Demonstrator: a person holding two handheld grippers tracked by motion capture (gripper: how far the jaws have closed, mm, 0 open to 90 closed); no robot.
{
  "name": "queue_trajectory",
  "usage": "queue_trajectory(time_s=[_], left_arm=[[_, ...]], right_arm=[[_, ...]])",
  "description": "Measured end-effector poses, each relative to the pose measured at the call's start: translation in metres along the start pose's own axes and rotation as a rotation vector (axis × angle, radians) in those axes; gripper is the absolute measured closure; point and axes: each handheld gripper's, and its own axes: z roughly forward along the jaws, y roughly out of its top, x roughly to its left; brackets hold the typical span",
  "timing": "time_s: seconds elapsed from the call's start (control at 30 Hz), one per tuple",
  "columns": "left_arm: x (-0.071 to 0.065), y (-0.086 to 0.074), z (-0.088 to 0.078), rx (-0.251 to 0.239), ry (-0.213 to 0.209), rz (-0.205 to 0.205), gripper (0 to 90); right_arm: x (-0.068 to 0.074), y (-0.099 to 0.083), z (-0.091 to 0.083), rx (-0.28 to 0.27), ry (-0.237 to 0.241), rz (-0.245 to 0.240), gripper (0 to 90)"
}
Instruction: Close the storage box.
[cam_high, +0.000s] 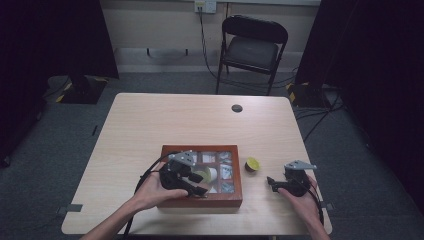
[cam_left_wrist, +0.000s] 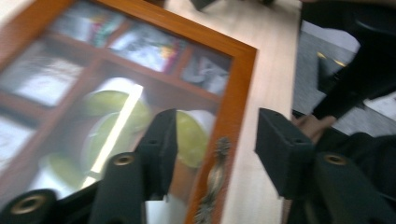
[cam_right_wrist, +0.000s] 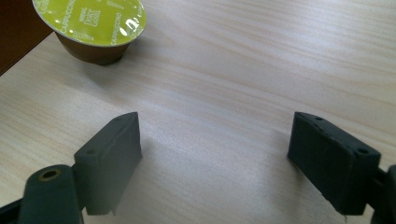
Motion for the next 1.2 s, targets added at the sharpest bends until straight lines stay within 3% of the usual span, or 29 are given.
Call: queue_trajectory(time_s=[0.13,0.3,0.53,0.83,1.2], left_arm=[[0.007,-0.007,-0.019,-0.052,0.074,-0.024,37.4],[0.014,-0.016,-0.040,-0.089,0.156,-0.036,33.7],[0.023,-0.037,-0.054,-0.090,0.247,-0.079,31.1],[0.038,-0.069,-0.071,-0.087,0.320,-0.157,29.8],[0.060,-0.104,-0.101,-0.122,0.415,-0.271,19.0]], right_arm=[[0.000,-0.001,0.001,-0.016,0.000,0.000,15.4],[0.000,-0.001,0.001,-0.016,-0.001,0.001,15.4],[0.000,-0.001,0.001,-0.016,-0.002,0.002,15.4],[0.000,-0.001,0.001,-0.016,-0.002,0.003,15.3],[0.000,-0.001,0.001,-0.016,-0.002,0.003,15.3]])
